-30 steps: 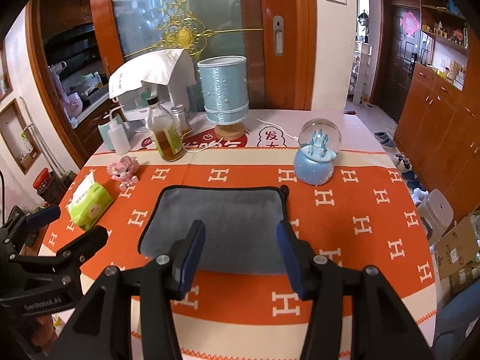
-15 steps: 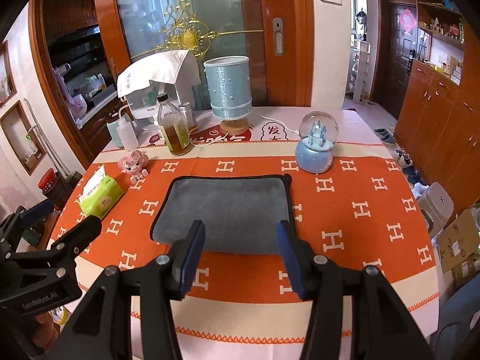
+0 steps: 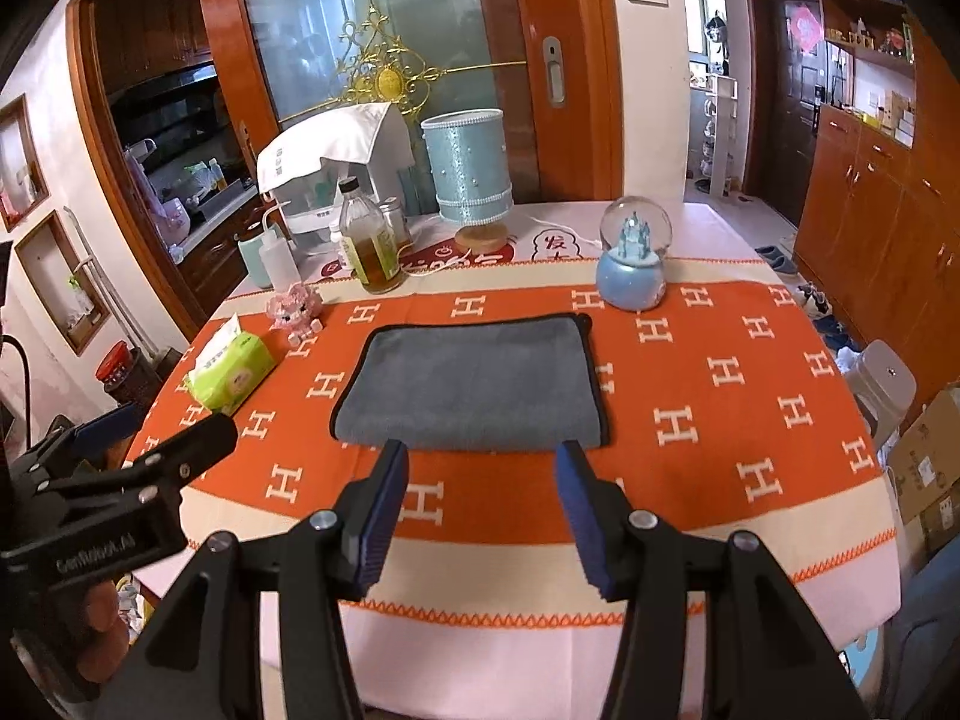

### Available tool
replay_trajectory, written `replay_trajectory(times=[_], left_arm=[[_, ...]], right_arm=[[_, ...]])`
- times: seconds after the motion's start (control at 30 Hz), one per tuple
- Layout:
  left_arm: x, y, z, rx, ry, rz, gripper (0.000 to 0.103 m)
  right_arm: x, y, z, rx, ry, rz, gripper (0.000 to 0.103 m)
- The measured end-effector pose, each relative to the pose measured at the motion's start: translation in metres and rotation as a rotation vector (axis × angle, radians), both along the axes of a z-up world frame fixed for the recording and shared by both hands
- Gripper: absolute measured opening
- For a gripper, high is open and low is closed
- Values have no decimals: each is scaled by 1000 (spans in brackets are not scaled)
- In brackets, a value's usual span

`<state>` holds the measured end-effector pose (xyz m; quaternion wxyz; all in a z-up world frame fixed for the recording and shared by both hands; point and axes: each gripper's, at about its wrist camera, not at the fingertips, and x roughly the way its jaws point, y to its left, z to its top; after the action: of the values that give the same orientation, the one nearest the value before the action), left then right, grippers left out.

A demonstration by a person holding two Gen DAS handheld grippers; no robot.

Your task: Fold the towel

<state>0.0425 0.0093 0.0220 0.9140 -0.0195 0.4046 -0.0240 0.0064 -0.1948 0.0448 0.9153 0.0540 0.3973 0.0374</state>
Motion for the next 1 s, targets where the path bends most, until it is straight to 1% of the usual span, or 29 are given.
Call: replay_trajectory(times=[0.23,0.4,0.63,1.0], left_arm=[[-7,-2,-4,-12,6,15,102],[-12,-6,-4,-1,-6,13,102],[-16,-10,-5,-2,2,-1,102],[-22,-10,-3,16,-21,16,102]], right_arm=[[-11,0,-6,-1,8,-8,57],[-12,-1,-7,0,12,-16,57],[-15,4,-4,-20,-4,-9,57],[-18,10,-5,-39,-8,-4,57]])
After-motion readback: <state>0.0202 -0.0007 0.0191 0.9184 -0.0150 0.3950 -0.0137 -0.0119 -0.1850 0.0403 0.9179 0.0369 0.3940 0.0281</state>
